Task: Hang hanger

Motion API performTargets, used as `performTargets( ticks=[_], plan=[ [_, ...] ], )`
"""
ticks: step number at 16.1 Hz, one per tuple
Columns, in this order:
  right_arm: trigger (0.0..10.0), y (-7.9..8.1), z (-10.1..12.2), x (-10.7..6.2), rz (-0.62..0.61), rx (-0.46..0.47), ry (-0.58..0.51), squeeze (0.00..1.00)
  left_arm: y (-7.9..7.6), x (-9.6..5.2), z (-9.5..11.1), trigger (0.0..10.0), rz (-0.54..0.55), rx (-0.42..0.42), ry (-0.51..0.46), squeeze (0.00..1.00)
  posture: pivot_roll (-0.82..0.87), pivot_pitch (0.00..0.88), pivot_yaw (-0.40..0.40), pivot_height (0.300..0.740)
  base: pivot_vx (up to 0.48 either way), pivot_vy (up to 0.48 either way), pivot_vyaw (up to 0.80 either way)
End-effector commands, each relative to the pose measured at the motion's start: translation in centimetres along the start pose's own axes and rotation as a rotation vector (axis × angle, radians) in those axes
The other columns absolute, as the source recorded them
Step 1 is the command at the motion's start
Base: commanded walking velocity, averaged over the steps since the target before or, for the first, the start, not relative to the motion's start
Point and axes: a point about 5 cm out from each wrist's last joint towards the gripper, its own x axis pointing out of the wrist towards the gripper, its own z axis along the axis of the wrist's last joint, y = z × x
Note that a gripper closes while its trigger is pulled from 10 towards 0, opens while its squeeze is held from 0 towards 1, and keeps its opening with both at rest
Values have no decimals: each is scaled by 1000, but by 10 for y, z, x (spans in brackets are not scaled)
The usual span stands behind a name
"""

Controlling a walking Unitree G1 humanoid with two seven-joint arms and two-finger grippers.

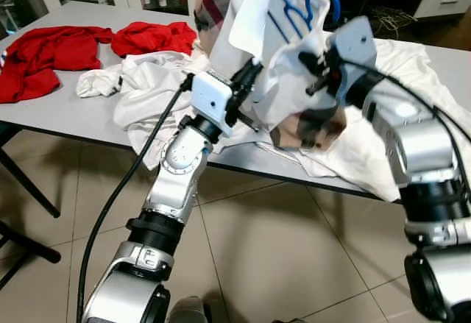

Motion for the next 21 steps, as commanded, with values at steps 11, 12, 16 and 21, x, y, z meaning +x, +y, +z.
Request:
performTargets(
  ticks=[11, 12, 16, 21],
  plan=[
    [2392, 1, 1, -5, -34, 26, -54, 0, 8, -5, 11, 10000, 228, -164, -105, 0, 166, 1, 16, 740, 0, 0, 0],
    [2863, 1, -2, -5, -49, 34, -48, 0, 12, -10, 13, 10000, 297, -221, -130, 0, 168, 2, 16, 740, 0, 0, 0],
    [4314, -2, -8, -5, -83, 50, -40, 0, 16, -23, 8, 10000, 378, -156, -99, 0, 172, 3, 18, 740, 0, 0, 0],
    [10000, 6, -9, -4, -48, 59, -65, 0, 16, -38, 3, 10000, 437, -141, -58, 0, 174, 5, 17, 740, 0, 0, 0]
  ],
)
